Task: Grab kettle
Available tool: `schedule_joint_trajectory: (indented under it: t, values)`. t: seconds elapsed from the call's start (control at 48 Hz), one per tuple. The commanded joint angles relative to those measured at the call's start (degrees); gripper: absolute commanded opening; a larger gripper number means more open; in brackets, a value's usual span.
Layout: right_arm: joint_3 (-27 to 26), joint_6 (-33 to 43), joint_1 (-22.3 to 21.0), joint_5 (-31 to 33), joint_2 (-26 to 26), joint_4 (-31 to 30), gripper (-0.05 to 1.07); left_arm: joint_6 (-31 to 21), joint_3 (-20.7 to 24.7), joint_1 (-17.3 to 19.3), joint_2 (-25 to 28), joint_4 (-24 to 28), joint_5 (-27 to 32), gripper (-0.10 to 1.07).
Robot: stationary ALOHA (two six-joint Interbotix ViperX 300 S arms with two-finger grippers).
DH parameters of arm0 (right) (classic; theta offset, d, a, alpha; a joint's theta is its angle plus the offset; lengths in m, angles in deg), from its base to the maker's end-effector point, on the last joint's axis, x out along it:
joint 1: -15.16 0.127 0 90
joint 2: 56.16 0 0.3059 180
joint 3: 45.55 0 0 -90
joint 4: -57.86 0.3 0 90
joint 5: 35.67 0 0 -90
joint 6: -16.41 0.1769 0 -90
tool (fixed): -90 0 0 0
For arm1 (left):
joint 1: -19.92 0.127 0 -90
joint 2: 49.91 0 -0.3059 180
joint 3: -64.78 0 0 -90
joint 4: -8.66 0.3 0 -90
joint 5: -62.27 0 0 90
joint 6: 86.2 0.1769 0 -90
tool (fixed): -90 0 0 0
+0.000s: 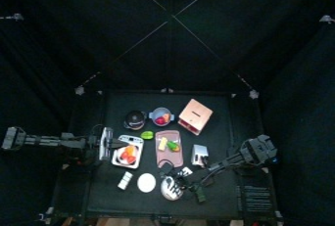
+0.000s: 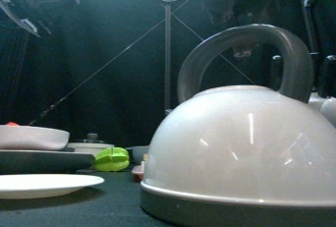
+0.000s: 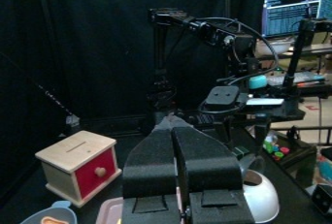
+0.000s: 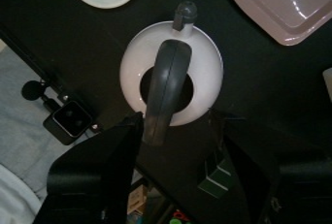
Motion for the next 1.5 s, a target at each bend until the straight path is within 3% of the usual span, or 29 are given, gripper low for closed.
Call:
schedule_joint_trajectory:
  t: [0.0, 0.5, 0.812, 1.0, 1.479]
  values:
    - [-1.05, -0.18, -0.26, -0.09, 0.7, 0.0, 0.89, 0.0, 0.97, 0.09, 0.09, 0.09, -0.18, -0.02]
    - [-1.05, -0.35, -0.44, -0.97, -2.29, 0.7, 0.87, 0.09, 0.97, 0.09, 0.09, 0.09, -0.18, -0.01]
    - [-1.93, -0.35, -0.44, -0.79, -2.99, 0.97, 0.67, 0.09, 1.05, 0.09, 0.09, 0.09, -0.18, -0.02]
    - [-3.16, -0.35, -0.44, 1.14, -1.93, 0.44, 0.61, 0.09, 1.05, 0.09, 0.09, 0.09, -0.18, -0.02]
    - [-5.98, -0.44, -0.09, 5.19, -1.32, -2.37, 0.61, 0.09, 1.05, 0.09, 0.09, 0.09, -0.18, -0.02]
